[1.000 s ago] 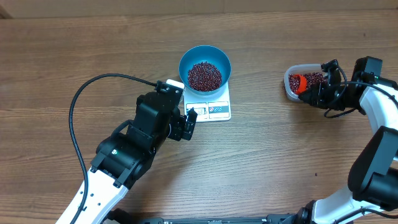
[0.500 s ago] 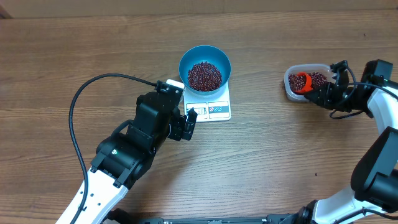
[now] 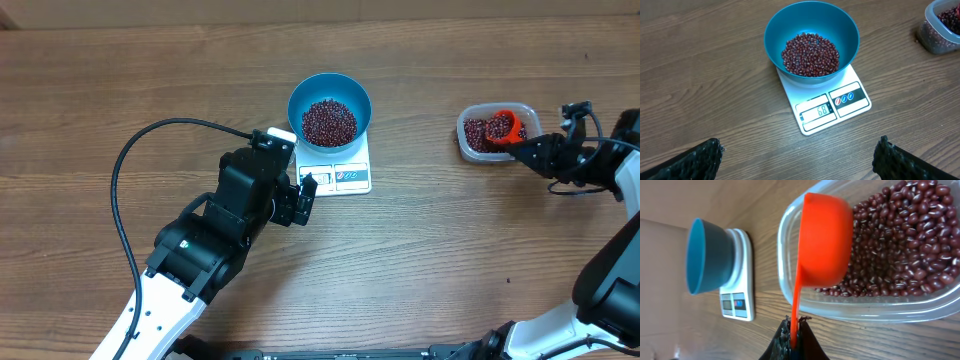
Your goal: Scoop item into bowl and weigh 150g on scale
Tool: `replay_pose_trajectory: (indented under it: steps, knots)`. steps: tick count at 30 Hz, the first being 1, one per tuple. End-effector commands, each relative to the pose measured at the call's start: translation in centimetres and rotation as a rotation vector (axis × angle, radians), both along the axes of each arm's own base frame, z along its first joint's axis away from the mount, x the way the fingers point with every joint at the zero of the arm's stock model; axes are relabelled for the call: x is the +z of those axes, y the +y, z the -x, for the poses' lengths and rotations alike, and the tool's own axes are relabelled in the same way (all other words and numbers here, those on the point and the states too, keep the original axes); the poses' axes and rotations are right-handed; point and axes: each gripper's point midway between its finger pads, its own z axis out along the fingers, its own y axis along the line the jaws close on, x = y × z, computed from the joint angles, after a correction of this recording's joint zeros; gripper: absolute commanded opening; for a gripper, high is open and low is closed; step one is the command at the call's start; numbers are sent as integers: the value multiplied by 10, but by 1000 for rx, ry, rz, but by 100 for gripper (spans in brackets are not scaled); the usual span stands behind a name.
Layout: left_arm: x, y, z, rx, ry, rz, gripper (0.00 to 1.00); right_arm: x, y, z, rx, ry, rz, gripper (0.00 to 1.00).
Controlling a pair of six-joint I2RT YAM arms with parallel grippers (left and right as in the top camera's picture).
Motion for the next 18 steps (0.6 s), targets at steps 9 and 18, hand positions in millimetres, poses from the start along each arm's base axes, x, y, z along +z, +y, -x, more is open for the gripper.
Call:
replay_pose_trajectory:
  steps: [9,18]
  knots:
    - [-2,0,-1,6,1,-9,99,34,22,-1,36,-107,-236,4]
    - [-2,0,-1,6,1,-9,99,60,41,5,64,-132,-414,4]
